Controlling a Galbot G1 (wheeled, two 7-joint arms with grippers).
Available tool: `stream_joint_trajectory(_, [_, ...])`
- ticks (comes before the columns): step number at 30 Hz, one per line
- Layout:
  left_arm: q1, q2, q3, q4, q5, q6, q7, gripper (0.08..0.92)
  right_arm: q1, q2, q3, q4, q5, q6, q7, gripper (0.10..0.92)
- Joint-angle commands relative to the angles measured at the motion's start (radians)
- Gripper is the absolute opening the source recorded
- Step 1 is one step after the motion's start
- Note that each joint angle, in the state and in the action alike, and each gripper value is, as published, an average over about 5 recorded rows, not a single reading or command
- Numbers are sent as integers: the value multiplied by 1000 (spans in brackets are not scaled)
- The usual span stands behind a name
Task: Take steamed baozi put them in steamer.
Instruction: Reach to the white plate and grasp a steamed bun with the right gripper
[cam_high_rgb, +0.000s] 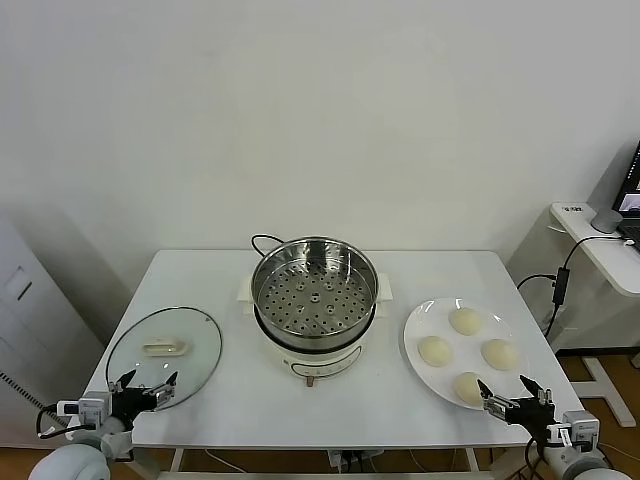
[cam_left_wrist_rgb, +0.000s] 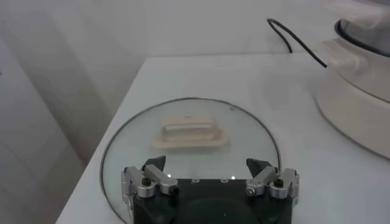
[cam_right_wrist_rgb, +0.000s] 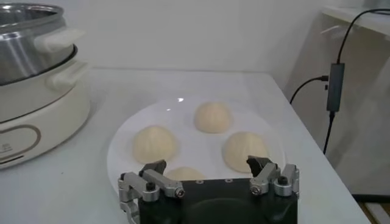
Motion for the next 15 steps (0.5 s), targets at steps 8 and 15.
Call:
stream_joint_trajectory(8, [14,-4,-1,-18,-1,0,0,823,89,-32,7,-64,-319,71,-63,823])
stream_joint_trajectory(15, [12,-16,-3,-28,9,9,-3,823,316,-126,-71,-241,-829,285,-161,823])
